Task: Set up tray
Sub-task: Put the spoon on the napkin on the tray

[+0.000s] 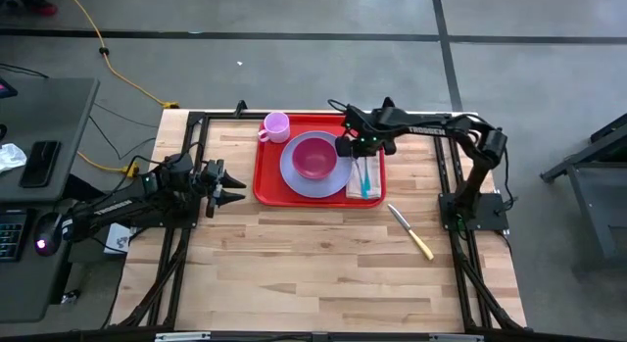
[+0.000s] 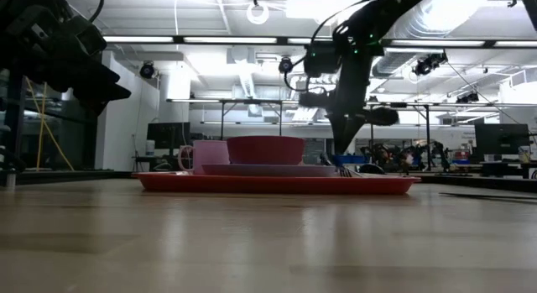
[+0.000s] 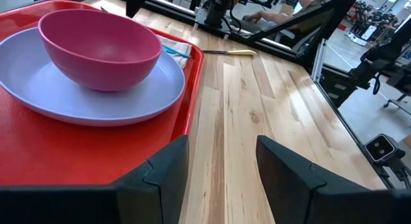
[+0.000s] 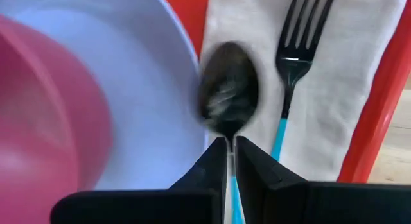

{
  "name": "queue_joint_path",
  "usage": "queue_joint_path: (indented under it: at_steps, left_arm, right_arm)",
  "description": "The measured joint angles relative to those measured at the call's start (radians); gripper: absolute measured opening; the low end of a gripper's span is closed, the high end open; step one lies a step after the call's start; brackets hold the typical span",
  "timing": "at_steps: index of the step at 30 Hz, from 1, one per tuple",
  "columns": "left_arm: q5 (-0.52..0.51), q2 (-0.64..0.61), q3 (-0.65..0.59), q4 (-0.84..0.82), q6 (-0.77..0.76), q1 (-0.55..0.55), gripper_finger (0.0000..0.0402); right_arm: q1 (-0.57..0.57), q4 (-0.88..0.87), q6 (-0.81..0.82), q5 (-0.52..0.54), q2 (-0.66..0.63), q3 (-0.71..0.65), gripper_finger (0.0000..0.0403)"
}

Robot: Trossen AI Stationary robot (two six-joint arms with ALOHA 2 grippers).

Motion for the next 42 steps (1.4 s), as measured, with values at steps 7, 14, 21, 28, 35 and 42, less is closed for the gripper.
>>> queue_joint_path:
  at_steps: [7,14,21,28,35,42]
  left_arm:
    - [0.000,0.000,0.000,0.000,0.000,0.000,0.0211]
    - [0.000,0.000,0.000,0.000,0.000,0.000,0.0211]
    - [0.000,0.000,0.000,0.001,0.000,0.000,0.0211]
    - [0.000,0.000,0.000,0.001,0.000,0.000,0.0211]
    - [0.001,0.000,0.000,0.001,-0.003,0.000,0.0211]
    - [0.003,0.000,0.000,0.001,-0.004,0.000,0.0211]
  right_arm:
    - [-0.018,0.002,0.001,-0.001,0.024,0.000,0.0012]
    - [-0.024,-0.008,-0.006,-0.014,0.018,0.000,0.0012]
    - [0.015,-0.097,-0.009,-0.020,0.018,-0.001,0.0012]
    - [0.041,-0.026,-0.041,0.007,0.017,-0.048,0.0016]
    - [0.050,0.044,-0.044,0.000,0.017,-0.112,0.0057]
    - [0.049,0.080,-0.079,0.021,0.017,-0.114,0.0086]
